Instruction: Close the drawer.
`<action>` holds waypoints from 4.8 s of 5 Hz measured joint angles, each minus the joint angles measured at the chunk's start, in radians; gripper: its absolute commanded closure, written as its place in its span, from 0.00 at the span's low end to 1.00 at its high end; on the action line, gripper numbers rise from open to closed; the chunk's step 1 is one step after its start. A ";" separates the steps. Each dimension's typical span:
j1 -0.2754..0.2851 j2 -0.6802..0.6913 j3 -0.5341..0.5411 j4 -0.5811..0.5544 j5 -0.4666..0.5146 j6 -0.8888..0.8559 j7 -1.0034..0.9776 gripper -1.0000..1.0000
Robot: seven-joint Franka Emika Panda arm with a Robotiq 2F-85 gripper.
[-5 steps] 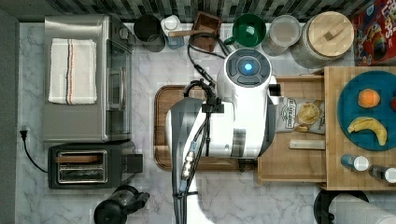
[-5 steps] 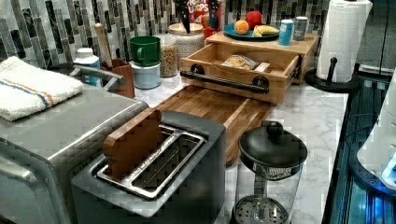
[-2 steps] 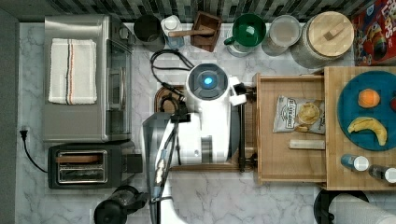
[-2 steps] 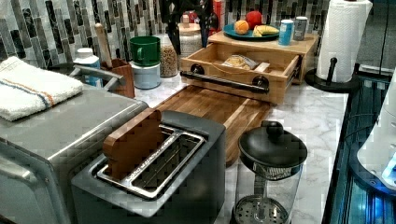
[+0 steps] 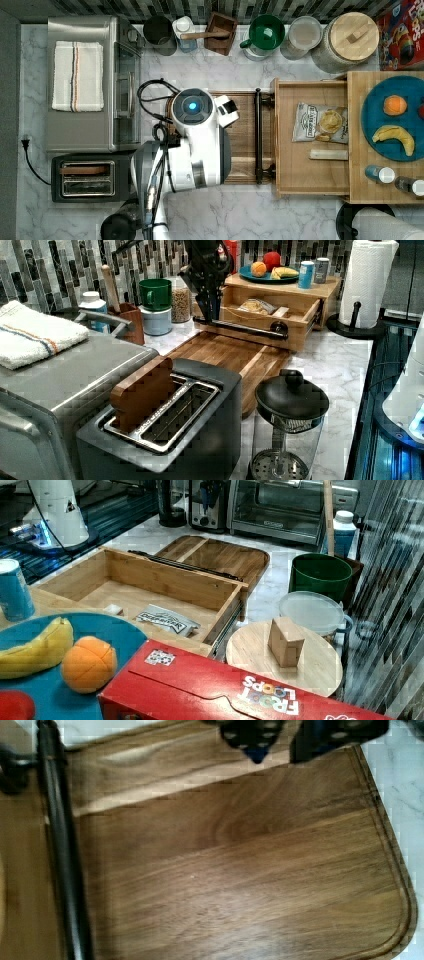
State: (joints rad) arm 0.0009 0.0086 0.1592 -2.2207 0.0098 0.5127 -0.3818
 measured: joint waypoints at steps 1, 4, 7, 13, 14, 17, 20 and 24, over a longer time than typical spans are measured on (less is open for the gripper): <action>0.003 0.005 0.023 -0.061 -0.001 0.138 -0.076 1.00; -0.021 0.102 0.012 -0.098 -0.121 0.267 -0.169 1.00; -0.120 0.112 -0.055 -0.129 -0.262 0.392 -0.326 1.00; -0.234 0.139 -0.125 -0.141 -0.257 0.430 -0.668 1.00; -0.265 0.149 -0.138 -0.127 -0.255 0.432 -0.749 1.00; -0.357 0.214 -0.220 -0.066 -0.238 0.465 -0.794 1.00; -0.417 0.289 -0.252 0.051 -0.236 0.421 -0.914 1.00; -0.411 0.304 -0.255 0.074 -0.236 0.395 -0.931 1.00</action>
State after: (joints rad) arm -0.4097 0.3125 -0.0953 -2.1465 -0.2261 0.9072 -1.3125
